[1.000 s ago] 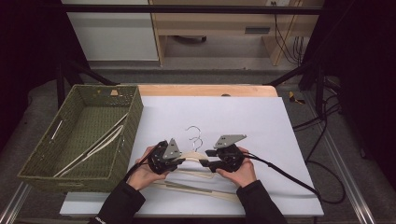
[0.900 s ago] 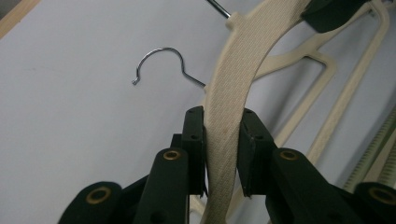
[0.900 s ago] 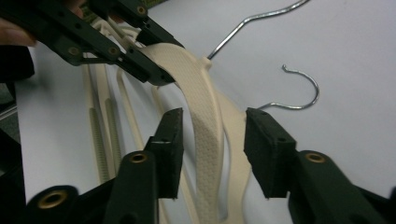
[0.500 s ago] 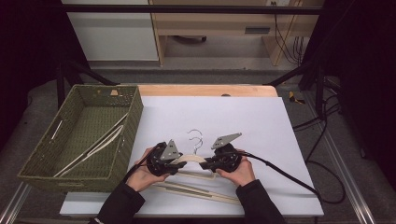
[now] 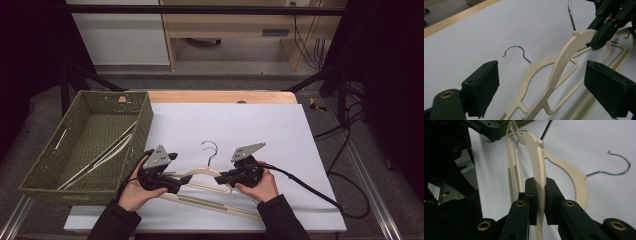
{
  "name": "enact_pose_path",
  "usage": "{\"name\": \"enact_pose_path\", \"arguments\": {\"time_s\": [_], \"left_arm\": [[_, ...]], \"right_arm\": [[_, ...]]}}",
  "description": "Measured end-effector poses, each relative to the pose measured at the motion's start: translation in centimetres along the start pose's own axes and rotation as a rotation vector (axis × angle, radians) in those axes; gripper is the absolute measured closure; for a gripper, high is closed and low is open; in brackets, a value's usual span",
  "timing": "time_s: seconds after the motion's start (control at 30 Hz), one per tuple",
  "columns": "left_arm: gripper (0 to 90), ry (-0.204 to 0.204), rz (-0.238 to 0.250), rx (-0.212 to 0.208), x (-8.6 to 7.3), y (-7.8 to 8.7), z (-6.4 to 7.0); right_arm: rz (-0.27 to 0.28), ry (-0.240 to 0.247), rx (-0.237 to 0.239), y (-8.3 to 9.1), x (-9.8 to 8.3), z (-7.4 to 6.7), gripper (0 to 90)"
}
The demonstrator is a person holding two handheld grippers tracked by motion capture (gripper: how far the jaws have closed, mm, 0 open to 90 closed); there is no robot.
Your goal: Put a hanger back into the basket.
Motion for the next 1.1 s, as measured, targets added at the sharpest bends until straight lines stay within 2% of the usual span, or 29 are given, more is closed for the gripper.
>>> {"name": "enact_pose_path", "arguments": {"time_s": [0.03, 0.07, 0.13, 0.2, 0.27, 0.3, 0.33, 0.43, 0.47, 0.63, 0.67, 0.7, 0.73, 0.77, 0.83, 0.87, 0.97, 1.0, 1.07, 1.1], "left_arm": [[17.2, 0.0, 0.0, 0.0, 0.0, 0.0, 0.0], [17.2, -0.002, 0.004, -0.005, 0.0, 0.1, 0.1], [28.8, -0.003, 0.018, -0.04, 0.2, 0.2, 0.7], [30.3, -0.004, 0.02, -0.042, 0.2, 0.2, 0.9], [32.0, -0.033, 0.038, -0.045, 0.6, 0.2, 1.4], [32.9, -0.055, 0.045, -0.039, 0.8, 0.2, 1.5], [33.4, -0.081, 0.064, -0.025, 1.3, 0.3, 1.8], [34.7, -0.094, 0.075, -0.04, 1.7, 0.3, 2.3], [35.1, -0.09, 0.04, -0.063, 1.6, 0.1, 2.7], [38.5, -0.091, 0.014, -0.075, 1.6, -0.8, 3.3], [45.2, -0.102, 0.0, -0.11, 1.5, -1.2, 3.8], [49.5, -0.102, 0.0, -0.11, 1.5, -1.2, 3.8], [52.2, -0.12, -0.018, -0.114, 1.4, -1.4, 4.1], [58.7, -0.113, -0.033, -0.127, 1.2, -1.4, 4.3], [63.7, -0.12, -0.04, -0.123, 1.1, -1.4, 4.3], [65.3, -0.143, -0.07, -0.119, 0.8, -1.3, 4.3], [67.5, -0.15, -0.081, -0.121, 0.5, -1.2, 4.4], [68.9, -0.156, -0.099, -0.122, 0.3, -1.2, 4.4], [69.8, -0.159, -0.105, -0.123, 0.2, -1.1, 4.4], [72.3, -0.161, -0.113, -0.125, 0.1, -1.1, 4.4]], "right_arm": [[0.005, 0.003, 0.002, 0.2, 0.1, -0.1, 84.5], [0.005, 0.003, 0.002, 0.2, 0.1, -0.1, 84.5], [0.056, -0.004, 0.033, 1.0, 0.7, -0.8, 86.9], [0.051, 0.007, 0.015, 1.4, 0.8, -0.8, 86.9], [0.047, 0.005, 0.02, 1.5, 0.8, -0.9, 86.9], [0.054, 0.02, 0.036, 1.6, 0.8, -1.1, 87.0], [0.053, 0.013, 0.035, 1.6, 0.9, -1.2, 87.0], [0.059, 0.02, 0.034, 1.8, 0.9, -1.3, 87.0], [0.065, 0.026, 0.038, 2.1, 1.0, -1.4, 86.9], [0.075, 0.048, 0.066, 2.5, 1.2, -2.1, 87.0], [0.07, 0.059, 0.07, 2.6, 1.3, -2.4, 87.0], [0.07, 0.059, 0.07, 2.6, 1.3, -2.4, 87.0], [0.065, 0.071, 0.075, 2.7, 1.3, -2.6, 86.9], [0.064, 0.073, 0.076, 2.7, 1.3, -2.6, 87.0], [0.06, 0.076, 0.08, 2.7, 1.2, -2.7, 86.9], [0.056, 0.078, 0.083, 2.6, 1.1, -2.7, 86.9], [0.052, 0.079, 0.086, 2.5, 1.1, -2.8, 86.8], [0.05, 0.081, 0.086, 2.4, 1.0, -2.9, 86.3], [0.048, 0.087, 0.078, 2.4, 1.0, -2.9, 85.7], [0.045, 0.084, 0.056, 2.3, 1.0, -2.8, 83.6]]}}
Point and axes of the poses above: each handheld gripper's, and its own axes: y roughly backward along the jaws, x roughly out of its top, z roughly to its right, the point moved 9 cm from there along -y, roughly forward along the jaws, and after that the axes turned 8 degrees about y, right-handed, at the moved point
